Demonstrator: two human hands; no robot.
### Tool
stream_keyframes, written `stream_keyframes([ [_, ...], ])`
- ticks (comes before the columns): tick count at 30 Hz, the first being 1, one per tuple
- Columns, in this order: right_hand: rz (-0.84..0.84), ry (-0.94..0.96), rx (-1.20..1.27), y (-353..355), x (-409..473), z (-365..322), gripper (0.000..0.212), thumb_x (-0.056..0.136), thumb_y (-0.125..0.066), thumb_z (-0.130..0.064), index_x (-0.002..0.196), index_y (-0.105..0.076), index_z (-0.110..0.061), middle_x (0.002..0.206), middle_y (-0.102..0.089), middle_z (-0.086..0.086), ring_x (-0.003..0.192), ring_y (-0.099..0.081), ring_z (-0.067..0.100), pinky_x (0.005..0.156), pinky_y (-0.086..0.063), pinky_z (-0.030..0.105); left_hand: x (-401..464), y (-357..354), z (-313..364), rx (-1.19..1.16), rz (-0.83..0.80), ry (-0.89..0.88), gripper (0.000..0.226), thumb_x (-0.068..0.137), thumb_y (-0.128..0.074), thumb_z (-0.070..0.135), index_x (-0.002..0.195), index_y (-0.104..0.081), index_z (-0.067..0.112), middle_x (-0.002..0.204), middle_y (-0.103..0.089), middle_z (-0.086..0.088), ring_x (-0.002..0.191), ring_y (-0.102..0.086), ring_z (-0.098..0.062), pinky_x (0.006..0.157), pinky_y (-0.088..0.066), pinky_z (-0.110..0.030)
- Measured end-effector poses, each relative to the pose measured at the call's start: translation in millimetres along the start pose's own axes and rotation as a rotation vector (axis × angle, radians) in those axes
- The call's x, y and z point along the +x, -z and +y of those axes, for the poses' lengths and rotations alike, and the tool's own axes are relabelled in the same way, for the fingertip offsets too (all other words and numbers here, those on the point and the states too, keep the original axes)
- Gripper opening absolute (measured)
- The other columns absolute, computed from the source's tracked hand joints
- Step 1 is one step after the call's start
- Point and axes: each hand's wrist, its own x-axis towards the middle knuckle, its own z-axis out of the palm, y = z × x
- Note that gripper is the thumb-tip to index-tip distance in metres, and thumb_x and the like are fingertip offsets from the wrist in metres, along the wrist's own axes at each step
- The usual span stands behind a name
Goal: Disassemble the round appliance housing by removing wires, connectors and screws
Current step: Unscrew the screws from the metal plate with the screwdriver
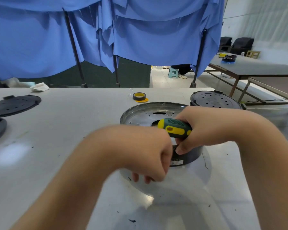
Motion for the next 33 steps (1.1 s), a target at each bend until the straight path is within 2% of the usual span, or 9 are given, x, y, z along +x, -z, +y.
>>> stream_keyframes([
  [4,-0.023,-0.016,0.006,-0.2,1.9,0.1,0.019,0.072,-0.080,-0.035,0.080,-0.063,-0.029,0.083,-0.065,-0.008,0.078,-0.060,0.010,0.071,-0.050,0.027,-16.1,25.2,-32.7,-0.140,0.081,0.039,0.004,0.079,-0.074,0.022,0.076,-0.074,0.025,0.068,-0.073,0.004,0.069,-0.072,-0.013,0.055,-0.056,-0.023],
  [6,-0.019,-0.019,0.006,-0.8,3.0,0.6,0.019,0.071,-0.080,-0.036,0.080,-0.065,-0.028,0.081,-0.066,-0.008,0.077,-0.061,0.010,0.072,-0.051,0.027,-16.9,31.4,-48.8,-0.152,0.139,0.089,0.004,0.077,-0.076,0.025,0.074,-0.075,0.028,0.068,-0.073,0.005,0.068,-0.071,-0.012,0.056,-0.055,-0.021],
  [9,-0.017,-0.020,0.008,-1.7,3.5,1.2,0.018,0.070,-0.081,-0.037,0.074,-0.065,-0.029,0.071,-0.065,-0.011,0.068,-0.061,0.007,0.064,-0.049,0.023,-18.8,37.6,-71.9,-0.209,0.200,0.223,0.003,0.076,-0.077,0.021,0.073,-0.076,0.022,0.068,-0.073,0.001,0.067,-0.071,-0.012,0.054,-0.054,-0.020],
  [12,-0.022,-0.019,0.003,-2.6,4.1,1.6,0.018,0.070,-0.082,-0.037,0.075,-0.066,-0.029,0.072,-0.066,-0.010,0.069,-0.062,0.007,0.066,-0.050,0.024,-12.9,38.5,-91.9,-0.251,0.225,0.373,0.005,0.074,-0.078,0.013,0.072,-0.075,0.010,0.068,-0.073,-0.006,0.063,-0.070,-0.010,0.052,-0.054,-0.022],
  [17,-0.054,-0.012,-0.008,-4.0,5.4,0.1,0.018,0.071,-0.081,-0.037,0.074,-0.064,-0.030,0.071,-0.065,-0.010,0.068,-0.060,0.006,0.063,-0.047,0.022,13.3,23.5,-108.3,-0.191,0.128,0.544,0.011,0.073,-0.078,0.009,0.080,-0.073,0.003,0.068,-0.074,-0.006,0.074,-0.073,-0.016,0.055,-0.056,-0.024],
  [19,-0.068,-0.015,-0.011,-4.5,5.7,0.4,0.019,0.070,-0.081,-0.036,0.073,-0.064,-0.030,0.072,-0.065,-0.010,0.067,-0.060,0.006,0.062,-0.046,0.021,21.0,19.5,-114.2,-0.182,0.110,0.574,0.014,0.073,-0.079,0.010,0.083,-0.072,0.002,0.068,-0.073,-0.007,0.079,-0.074,-0.020,0.059,-0.059,-0.026],
  [24,-0.096,-0.023,-0.036,-7.3,7.9,1.3,0.019,0.070,-0.081,-0.037,0.075,-0.064,-0.030,0.074,-0.066,-0.010,0.070,-0.061,0.007,0.065,-0.048,0.022,29.6,14.4,-123.2,-0.200,0.102,0.604,0.014,0.071,-0.082,0.011,0.073,-0.070,0.004,0.058,-0.070,-0.005,0.058,-0.068,-0.015,0.054,-0.056,-0.023],
  [28,-0.117,-0.015,-0.034,-8.3,9.8,0.2,0.018,0.072,-0.080,-0.036,0.077,-0.064,-0.029,0.077,-0.066,-0.009,0.073,-0.061,0.009,0.064,-0.047,0.021,32.0,12.3,-127.3,-0.209,0.136,0.606,0.016,0.072,-0.081,0.011,0.078,-0.069,0.002,0.062,-0.067,-0.008,0.060,-0.063,-0.022,0.058,-0.057,-0.025],
  [33,-0.119,-0.020,-0.049,-11.7,14.6,0.5,0.022,0.073,-0.079,-0.034,0.076,-0.058,-0.032,0.079,-0.063,-0.009,0.073,-0.058,0.008,0.065,-0.046,0.022,30.3,14.6,-123.1,-0.209,0.166,0.579,0.022,0.072,-0.082,0.025,0.075,-0.072,0.006,0.061,-0.066,-0.002,0.057,-0.064,-0.015,0.049,-0.052,-0.020],
])
